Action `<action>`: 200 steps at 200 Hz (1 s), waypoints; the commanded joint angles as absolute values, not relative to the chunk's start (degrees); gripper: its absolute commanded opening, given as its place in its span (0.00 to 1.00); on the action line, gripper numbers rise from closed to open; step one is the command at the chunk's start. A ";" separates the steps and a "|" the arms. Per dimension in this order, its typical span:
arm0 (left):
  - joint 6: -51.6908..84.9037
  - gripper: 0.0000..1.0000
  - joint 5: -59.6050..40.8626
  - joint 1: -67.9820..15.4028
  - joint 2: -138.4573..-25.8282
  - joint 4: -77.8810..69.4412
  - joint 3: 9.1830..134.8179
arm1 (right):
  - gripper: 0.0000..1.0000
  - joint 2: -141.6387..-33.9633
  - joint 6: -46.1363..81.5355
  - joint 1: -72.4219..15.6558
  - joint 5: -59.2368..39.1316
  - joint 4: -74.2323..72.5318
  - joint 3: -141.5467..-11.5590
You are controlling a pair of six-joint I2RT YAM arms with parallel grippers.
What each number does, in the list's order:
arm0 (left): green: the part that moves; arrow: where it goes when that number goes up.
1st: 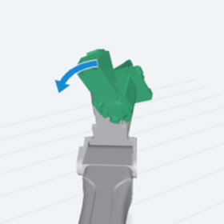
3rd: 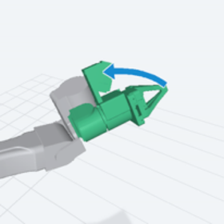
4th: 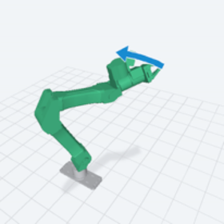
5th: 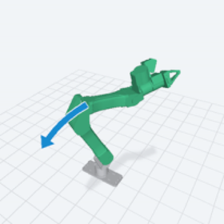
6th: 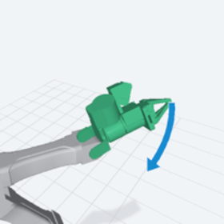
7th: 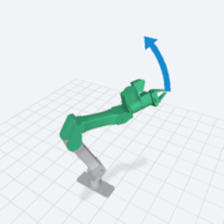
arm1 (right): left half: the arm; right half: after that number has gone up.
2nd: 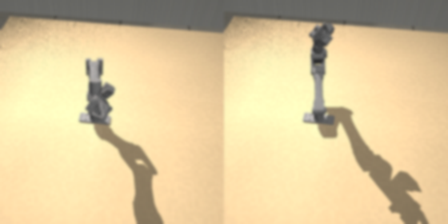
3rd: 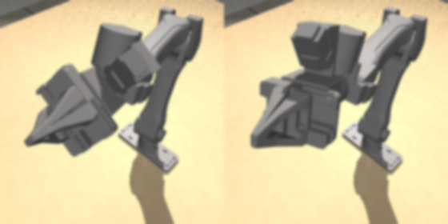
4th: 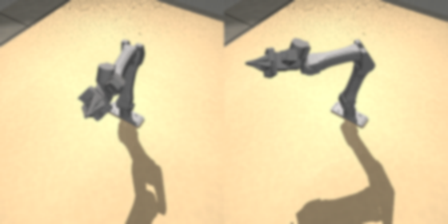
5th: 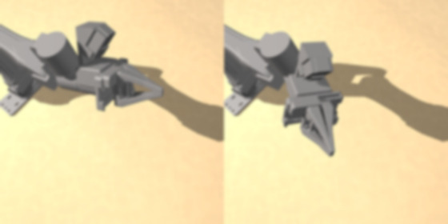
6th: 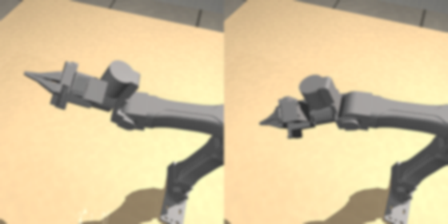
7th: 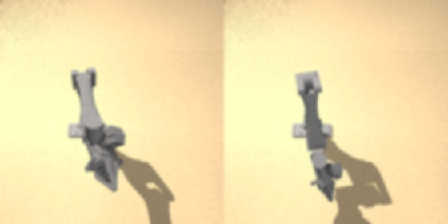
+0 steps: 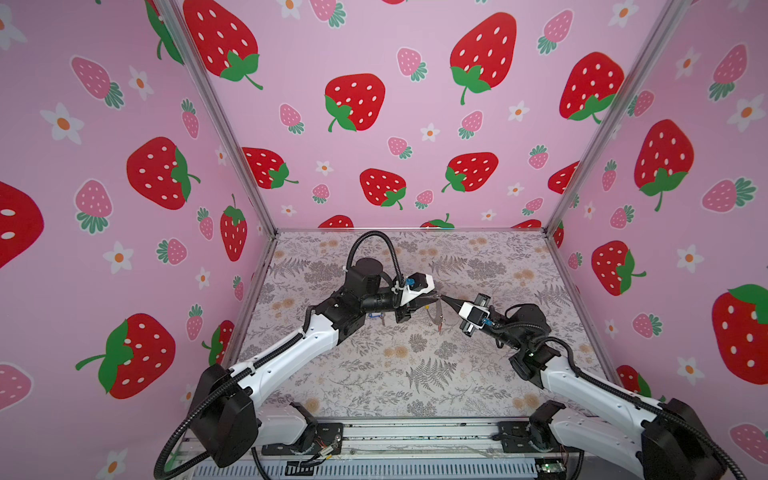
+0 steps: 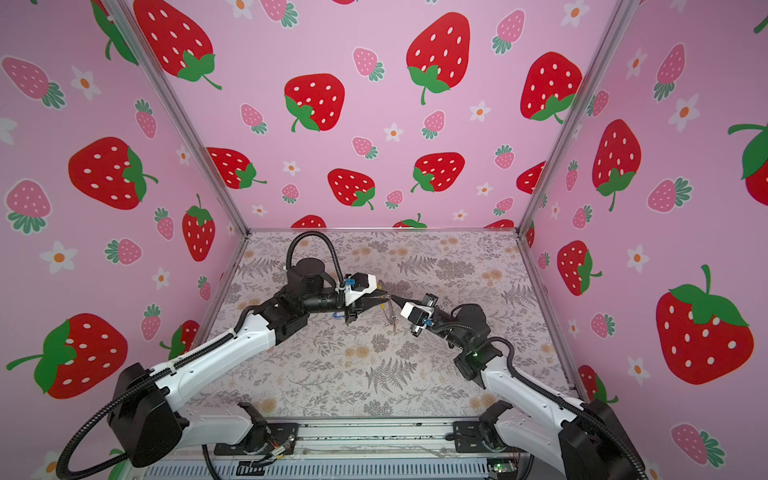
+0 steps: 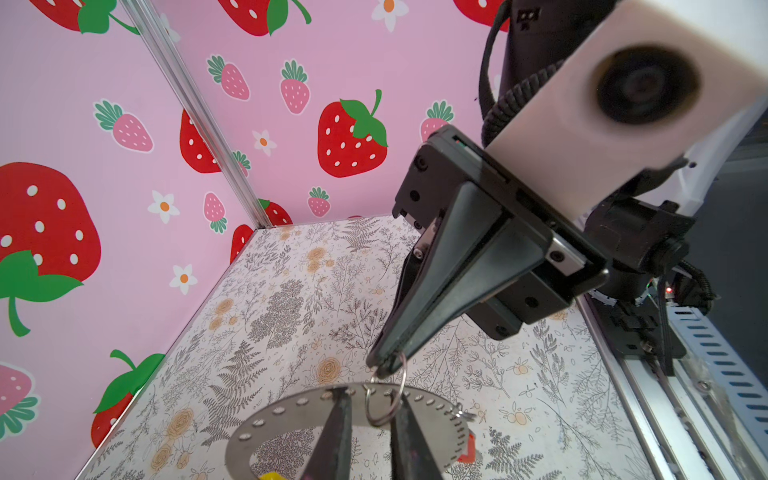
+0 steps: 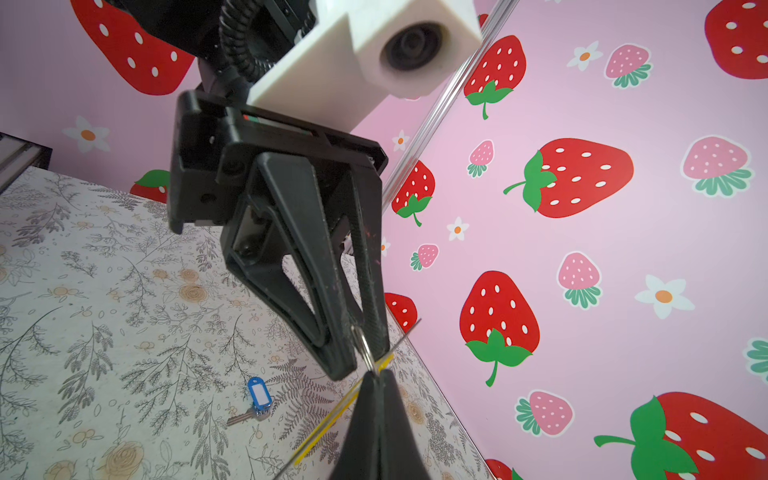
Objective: Put the keys on the keyring
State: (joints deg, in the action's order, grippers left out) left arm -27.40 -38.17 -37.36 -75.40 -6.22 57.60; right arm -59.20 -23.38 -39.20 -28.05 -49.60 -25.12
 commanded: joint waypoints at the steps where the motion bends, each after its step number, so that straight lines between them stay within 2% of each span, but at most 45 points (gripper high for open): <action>1: -28.47 0.17 -39.50 -37.62 -75.76 -7.31 60.46 | 0.00 -59.06 -22.82 -38.87 -29.39 -50.53 -27.03; 58: -29.21 0.07 -39.36 -37.62 -75.33 -6.50 60.59 | 0.00 -58.72 -23.70 -38.85 -29.35 -47.82 -27.74; 95: -29.93 0.00 -39.35 -37.62 -75.32 -5.03 61.04 | 0.10 -57.96 -24.78 -38.76 -28.89 -45.46 -28.72; 159: -30.41 0.00 -39.33 -37.70 -75.10 -4.34 61.15 | 0.17 -58.20 -25.32 -38.76 -29.54 -42.41 -30.28; 174: -31.24 0.00 -39.44 -37.69 -75.21 -3.08 61.51 | 0.22 -57.92 -25.54 -38.77 -29.08 -42.12 -30.31; 200: -32.21 0.00 -39.79 -37.70 -75.19 -1.84 61.87 | 0.22 -57.55 -26.18 -38.67 -29.58 -40.52 -30.87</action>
State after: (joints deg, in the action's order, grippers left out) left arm -30.00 -37.78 -37.43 -75.42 -3.33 58.70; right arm -58.92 -24.95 -38.87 -28.67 -41.87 -28.88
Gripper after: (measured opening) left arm 0.049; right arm 0.220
